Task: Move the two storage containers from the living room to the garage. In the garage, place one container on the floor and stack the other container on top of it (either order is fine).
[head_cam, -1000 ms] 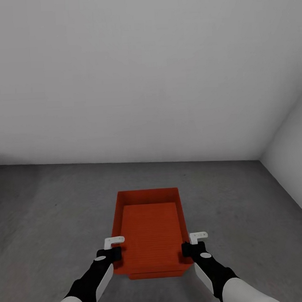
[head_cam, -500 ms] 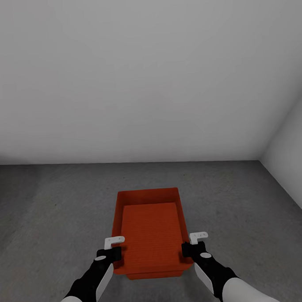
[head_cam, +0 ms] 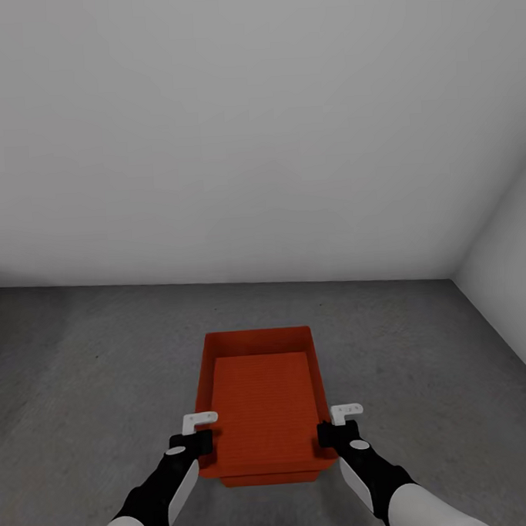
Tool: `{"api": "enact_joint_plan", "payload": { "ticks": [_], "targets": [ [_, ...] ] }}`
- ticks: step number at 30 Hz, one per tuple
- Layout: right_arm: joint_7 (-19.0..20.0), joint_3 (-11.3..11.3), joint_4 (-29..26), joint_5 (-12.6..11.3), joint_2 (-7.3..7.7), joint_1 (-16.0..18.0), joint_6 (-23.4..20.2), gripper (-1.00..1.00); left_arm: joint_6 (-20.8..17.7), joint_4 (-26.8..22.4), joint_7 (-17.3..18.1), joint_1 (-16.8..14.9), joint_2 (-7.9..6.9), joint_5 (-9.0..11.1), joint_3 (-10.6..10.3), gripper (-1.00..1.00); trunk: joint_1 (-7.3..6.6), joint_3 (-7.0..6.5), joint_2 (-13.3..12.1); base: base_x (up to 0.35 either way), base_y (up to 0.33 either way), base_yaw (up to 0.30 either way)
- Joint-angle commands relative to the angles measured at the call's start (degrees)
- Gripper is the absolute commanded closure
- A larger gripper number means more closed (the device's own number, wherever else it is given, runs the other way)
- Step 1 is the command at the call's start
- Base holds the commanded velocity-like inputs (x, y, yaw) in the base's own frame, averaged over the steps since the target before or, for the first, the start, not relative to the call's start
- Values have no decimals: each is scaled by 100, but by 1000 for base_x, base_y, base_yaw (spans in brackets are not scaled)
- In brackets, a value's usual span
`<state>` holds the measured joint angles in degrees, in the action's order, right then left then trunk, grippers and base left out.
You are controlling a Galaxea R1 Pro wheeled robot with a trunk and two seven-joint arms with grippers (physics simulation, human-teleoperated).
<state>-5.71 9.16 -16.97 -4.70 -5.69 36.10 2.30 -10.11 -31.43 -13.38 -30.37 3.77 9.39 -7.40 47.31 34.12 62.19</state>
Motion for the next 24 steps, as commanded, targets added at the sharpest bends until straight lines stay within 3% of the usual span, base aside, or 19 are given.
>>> {"api": "enact_joint_plan", "payload": {
  "ticks": [1, 15, 24],
  "targets": [
    [-440, -98, 19, -66, 86, 2, 24, 100, -26, -113, -85, -4, -5, -25, 56, 100, 0, 5, 3, 0, 0, 0],
    [-456, -99, 22, -66, 86, 2, 25, 100, -34, -127, -103, -5, 19, -42, 68, 100, 0, 5, 3, 0, 0, 0],
    [-457, -101, 18, -66, 89, 2, 25, 100, -35, -137, -101, -4, 18, -34, 56, 100, 198, 167, 364, 0, 0, 0]
  ]
}}
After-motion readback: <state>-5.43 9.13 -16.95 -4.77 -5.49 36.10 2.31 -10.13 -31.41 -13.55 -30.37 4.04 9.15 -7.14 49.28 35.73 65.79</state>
